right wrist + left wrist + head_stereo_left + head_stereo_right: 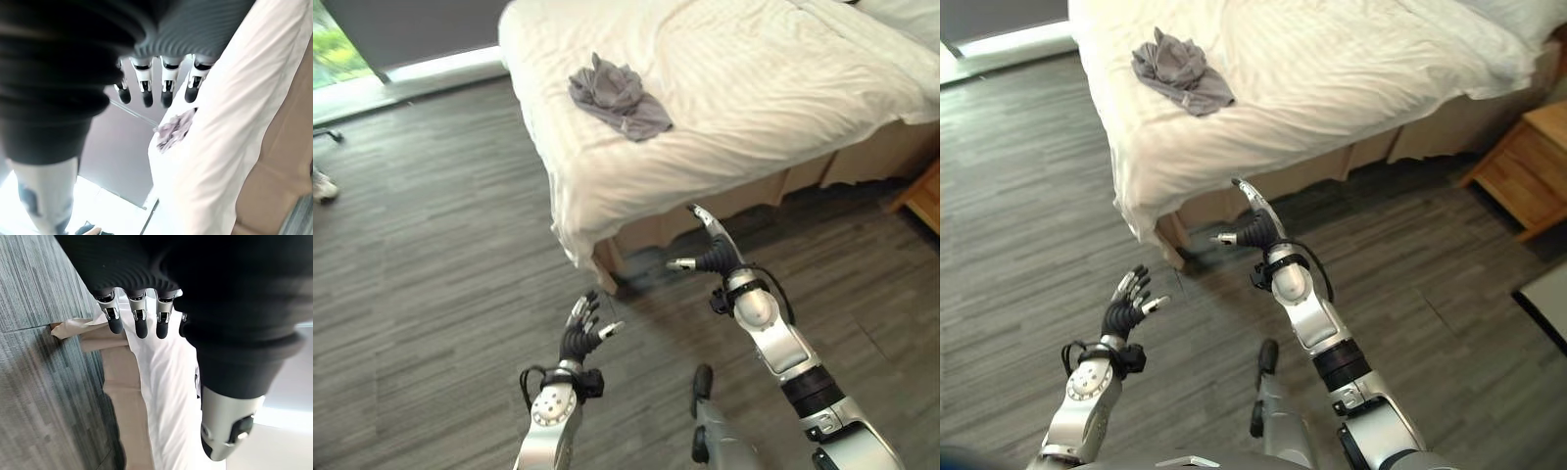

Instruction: Pick up bed clothes into laundry basket.

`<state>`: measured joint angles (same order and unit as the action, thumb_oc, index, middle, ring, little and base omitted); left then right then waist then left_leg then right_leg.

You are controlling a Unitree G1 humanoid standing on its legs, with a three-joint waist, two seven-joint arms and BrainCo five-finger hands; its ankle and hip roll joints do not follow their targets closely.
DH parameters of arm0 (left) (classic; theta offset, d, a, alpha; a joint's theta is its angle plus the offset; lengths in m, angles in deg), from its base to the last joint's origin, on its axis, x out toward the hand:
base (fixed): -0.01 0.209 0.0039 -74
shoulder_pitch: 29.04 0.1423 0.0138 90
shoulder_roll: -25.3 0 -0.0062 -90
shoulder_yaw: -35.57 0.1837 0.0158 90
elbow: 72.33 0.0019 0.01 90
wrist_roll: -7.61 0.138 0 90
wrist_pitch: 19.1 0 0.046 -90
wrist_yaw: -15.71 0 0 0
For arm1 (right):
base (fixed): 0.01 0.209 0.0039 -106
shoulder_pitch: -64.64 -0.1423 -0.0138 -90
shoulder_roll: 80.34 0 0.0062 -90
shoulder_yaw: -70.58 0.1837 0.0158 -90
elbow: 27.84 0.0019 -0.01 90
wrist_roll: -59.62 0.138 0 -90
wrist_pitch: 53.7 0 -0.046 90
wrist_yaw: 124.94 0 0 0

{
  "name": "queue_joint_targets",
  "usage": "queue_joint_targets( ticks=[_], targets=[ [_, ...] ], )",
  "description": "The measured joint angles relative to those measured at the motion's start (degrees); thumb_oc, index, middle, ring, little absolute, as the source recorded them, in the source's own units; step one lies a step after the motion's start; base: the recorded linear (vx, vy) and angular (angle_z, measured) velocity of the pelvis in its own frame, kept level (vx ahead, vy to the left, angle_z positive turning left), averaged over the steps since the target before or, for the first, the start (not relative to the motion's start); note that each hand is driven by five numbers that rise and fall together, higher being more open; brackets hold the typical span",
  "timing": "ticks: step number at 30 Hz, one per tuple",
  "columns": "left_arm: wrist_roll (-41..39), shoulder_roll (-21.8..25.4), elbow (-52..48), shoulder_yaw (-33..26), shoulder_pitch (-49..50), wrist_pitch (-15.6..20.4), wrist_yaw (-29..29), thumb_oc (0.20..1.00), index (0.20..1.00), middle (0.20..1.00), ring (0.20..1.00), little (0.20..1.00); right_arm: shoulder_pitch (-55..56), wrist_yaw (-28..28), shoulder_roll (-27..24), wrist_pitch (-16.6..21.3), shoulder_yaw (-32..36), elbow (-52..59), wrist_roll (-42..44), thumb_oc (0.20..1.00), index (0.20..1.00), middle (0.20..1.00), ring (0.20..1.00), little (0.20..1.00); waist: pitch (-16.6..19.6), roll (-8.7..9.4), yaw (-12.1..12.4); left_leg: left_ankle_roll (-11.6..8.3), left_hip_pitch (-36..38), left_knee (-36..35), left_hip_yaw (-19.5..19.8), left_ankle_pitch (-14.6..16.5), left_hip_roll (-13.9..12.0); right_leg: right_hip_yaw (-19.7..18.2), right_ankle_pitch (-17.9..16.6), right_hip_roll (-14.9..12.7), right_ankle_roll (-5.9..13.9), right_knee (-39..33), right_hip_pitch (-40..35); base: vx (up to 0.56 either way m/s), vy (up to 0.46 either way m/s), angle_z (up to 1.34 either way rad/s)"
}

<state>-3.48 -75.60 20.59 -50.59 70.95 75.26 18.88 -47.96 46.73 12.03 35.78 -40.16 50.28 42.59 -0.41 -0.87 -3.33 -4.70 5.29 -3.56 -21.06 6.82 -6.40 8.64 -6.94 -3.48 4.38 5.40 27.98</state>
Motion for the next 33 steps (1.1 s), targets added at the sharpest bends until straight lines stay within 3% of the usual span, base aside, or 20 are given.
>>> queue_joint_targets(
  ticks=[2,3,4,5,7,8,10,11,12,15,17,18,19,21,25,26,28,30,31,33],
  targets=[
    [0.1,-0.1,1.0,1.6,-3.1,0.1,-0.1,1.000,1.000,1.000,1.000,1.000,1.5,0.0,-0.7,-0.6,-0.1,-3.1,-0.6,1.000,1.000,1.000,1.000,1.000,-0.6,0.68,0.1,-3.15,0.0,9.5,-0.4,-3.0,-1.6,2.2,3.1,-0.7,-6.44,3.2,-4.2,0.34,-0.259,0.69],
    [0.1,-0.9,2.1,0.4,-5.3,0.2,0.1,1.000,1.000,1.000,1.000,1.000,1.4,-0.4,0.2,-0.7,1.0,-4.6,-0.6,1.000,1.000,1.000,1.000,1.000,-2.0,3.90,0.1,-5.92,-10.2,35.3,2.1,-12.8,-4.4,2.3,4.7,-3.8,-9.15,2.8,-10.1,0.28,-0.128,0.71],
    [0.0,-1.5,1.7,0.1,-5.5,0.8,0.5,1.000,1.000,1.000,1.000,1.000,0.9,-0.9,0.4,-0.2,2.6,-3.9,-0.6,1.000,1.000,1.000,1.000,1.000,-2.1,4.35,0.2,-8.61,-20.2,50.8,5.3,-18.5,-5.6,2.8,5.0,-4.7,-8.95,1.2,-12.2,0.32,-0.025,0.36],
    [0.1,-1.4,1.2,0.3,-5.9,1.2,0.5,1.000,1.000,1.000,1.000,1.000,0.0,-1.7,0.5,0.2,4.1,-3.7,-0.9,1.000,1.000,1.000,1.000,1.000,-2.2,4.09,0.6,-9.06,-27.3,58.1,5.7,-16.4,-6.3,2.3,6.2,-4.9,-7.11,0.0,-13.3,0.23,0.033,-0.06],
    [0.2,-1.4,1.2,0.0,-5.3,1.8,1.0,1.000,1.000,1.000,1.000,1.000,-0.7,-3.1,0.1,0.2,4.5,-3.7,-1.1,1.000,1.000,1.000,1.000,1.000,-2.0,3.27,0.4,-5.35,-34.6,54.0,3.0,-11.0,-7.0,2.2,6.6,-4.2,-6.14,-2.5,-16.1,0.29,0.100,-0.43],
    [0.2,-1.4,1.1,-0.5,-3.7,1.7,1.2,1.000,1.000,1.000,1.000,1.000,0.0,-3.3,-0.2,0.0,3.8,-3.7,-1.2,1.000,1.000,1.000,1.000,1.000,-1.8,2.88,0.4,-4.30,-35.2,44.7,0.8,-10.4,-7.0,3.4,7.1,-3.0,-6.90,-3.7,-18.3,0.51,0.325,-0.79],
    [0.2,-1.4,0.8,-0.5,-2.2,1.7,1.1,1.000,1.000,1.000,1.000,1.000,1.7,-3.6,-0.7,0.0,3.3,-2.5,-1.4,1.000,1.000,1.000,1.000,1.000,-1.8,2.47,0.1,-2.93,-32.7,33.3,-0.6,-10.7,-6.1,3.3,7.3,-0.9,-7.81,-6.1,-21.6,0.35,0.291,-0.83],
    [0.3,-0.9,0.8,-0.4,-1.1,2.1,1.1,1.000,1.000,1.000,1.000,1.000,3.3,-4.9,-2.0,0.0,3.4,-2.4,-3.3,1.000,1.000,1.000,1.000,1.000,-1.2,0.16,-0.6,-1.65,-30.8,19.5,-1.0,-11.4,-7.5,3.0,8.2,2.5,-6.84,-7.8,-23.7,0.25,0.215,-0.81],
    [0.5,-0.9,1.3,-0.7,-1.0,2.0,1.2,1.000,1.000,1.000,1.000,1.000,3.6,-5.4,-2.2,-0.4,3.7,-2.4,-3.3,1.000,1.000,1.000,1.000,1.000,-1.1,-0.75,-0.7,-1.33,-29.7,13.8,-0.3,-11.8,-7.5,2.1,8.4,3.6,-6.77,-8.1,-24.4,0.35,0.290,-0.93],
    [0.6,-1.2,3.6,-3.4,-0.6,1.6,1.6,1.000,1.000,1.000,1.000,1.000,3.1,-6.4,-1.6,-0.8,1.3,-2.2,-3.5,1.000,1.000,1.000,1.000,1.000,-1.9,0.40,-0.1,1.80,-23.6,1.4,1.3,-14.2,-5.2,0.1,8.7,3.2,-6.38,-9.4,-27.8,0.38,0.337,-0.89],
    [0.6,-1.4,4.7,-4.6,-0.6,1.1,2.3,1.000,1.000,1.000,1.000,1.000,2.1,-7.5,-2.2,-0.7,-2.1,-1.9,-5.8,1.000,1.000,1.000,1.000,1.000,-1.7,-0.44,0.1,3.52,-19.0,0.0,-1.7,-15.0,-3.7,0.4,10.2,2.4,-4.09,-11.0,-33.0,0.27,0.264,-0.43],
    [0.6,-2.8,3.7,-4.3,1.5,1.3,3.0,1.000,1.000,1.000,1.000,1.000,1.2,-7.7,-2.6,-0.5,-4.0,-1.5,-7.7,1.000,1.000,1.000,1.000,1.000,-0.4,-3.64,0.6,6.60,-16.8,-0.2,-1.7,-17.2,-3.5,1.0,11.6,3.9,-2.55,-11.0,-35.7,0.28,0.312,-0.03],
    [0.6,-2.6,3.5,-4.4,2.4,1.7,3.2,1.000,1.000,1.000,1.000,1.000,-0.2,-7.9,-1.3,-0.6,-5.1,-2.5,-8.4,1.000,1.000,1.000,1.000,1.000,1.2,-3.03,0.4,4.52,-15.5,-1.5,-2.4,-15.3,-1.7,1.1,13.4,2.5,-2.25,-10.8,-36.4,0.19,0.236,0.12],
    [0.6,-2.4,3.7,-4.7,2.2,1.1,3.2,1.000,1.000,1.000,1.000,1.000,-9.0,-7.5,0.6,-0.4,-7.8,-5.2,-10.7,1.000,1.000,1.000,1.000,1.000,0.6,-1.01,1.7,5.70,-15.2,-1.8,-1.6,-14.0,1.7,2.9,15.2,-1.6,-0.55,-7.5,-34.8,0.13,0.138,0.27],
    [0.6,-1.9,4.5,-5.9,1.7,-0.1,3.2,1.000,1.000,1.000,1.000,1.000,-22.3,-7.6,5.4,-0.6,-7.2,-13.0,-12.4,1.000,1.000,1.000,1.000,1.000,0.6,0.07,5.1,6.97,-15.1,-1.7,-0.1,-12.1,3.9,5.0,15.7,-6.2,1.05,-7.1,-33.8,0.05,0.108,0.23],
    [0.5,-0.3,4.6,-6.6,1.0,-0.2,3.3,1.000,1.000,1.000,1.000,1.000,-28.5,-7.6,8.0,-0.6,-7.3,-17.2,-12.5,1.000,1.000,1.000,1.000,1.000,0.5,0.37,6.2,7.58,-15.0,-1.7,0.4,-11.7,3.9,5.6,14.8,-8.9,3.58,-5.5,-31.7,-0.02,0.085,0.28],
    [0.5,1.5,4.6,-6.6,0.2,-0.6,3.3,1.000,1.000,1.000,1.000,1.000,-32.1,-7.8,9.8,-0.9,-7.1,-19.6,-14.1,1.000,1.000,1.000,1.000,1.000,0.5,0.74,6.5,7.78,-14.7,-1.8,1.5,-11.4,3.8,5.0,14.4,-10.7,6.21,-1.9,-28.8,0.02,0.042,0.28],
    [0.5,2.8,6.0,-7.4,-0.5,-0.9,3.3,1.000,1.000,1.000,1.000,1.000,-38.5,-8.1,12.2,-1.4,-9.7,-27.5,-15.4,1.000,1.000,1.000,1.000,1.000,0.5,1.16,7.1,7.25,-14.4,-1.8,1.3,-10.3,3.0,2.8,14.5,-11.0,6.35,0.4,-24.7,0.13,-0.020,-0.03],
    [0.5,3.6,7.9,-8.3,-1.2,-1.4,3.1,1.000,1.000,1.000,1.000,1.000,-42.8,-8.1,15.3,-1.7,-10.0,-34.4,-16.7,1.000,1.000,1.000,1.000,1.000,0.9,1.93,7.5,5.58,-14.3,-1.8,1.6,-9.6,2.2,-0.8,13.8,-9.5,5.36,-2.0,-21.1,0.21,-0.028,0.04],
    [0.5,3.6,8.9,-8.1,-1.5,-2.0,2.8,1.000,1.000,1.000,1.000,1.000,-44.2,-8.2,15.6,-2.0,-10.1,-38.1,-16.7,1.000,1.000,1.000,1.000,1.000,0.8,1.59,6.8,5.15,-15.2,-1.6,4.2,-9.7,0.6,-8.0,10.4,-5.0,3.78,-3.7,-19.2,0.14,-0.017,0.38]
  ],
)
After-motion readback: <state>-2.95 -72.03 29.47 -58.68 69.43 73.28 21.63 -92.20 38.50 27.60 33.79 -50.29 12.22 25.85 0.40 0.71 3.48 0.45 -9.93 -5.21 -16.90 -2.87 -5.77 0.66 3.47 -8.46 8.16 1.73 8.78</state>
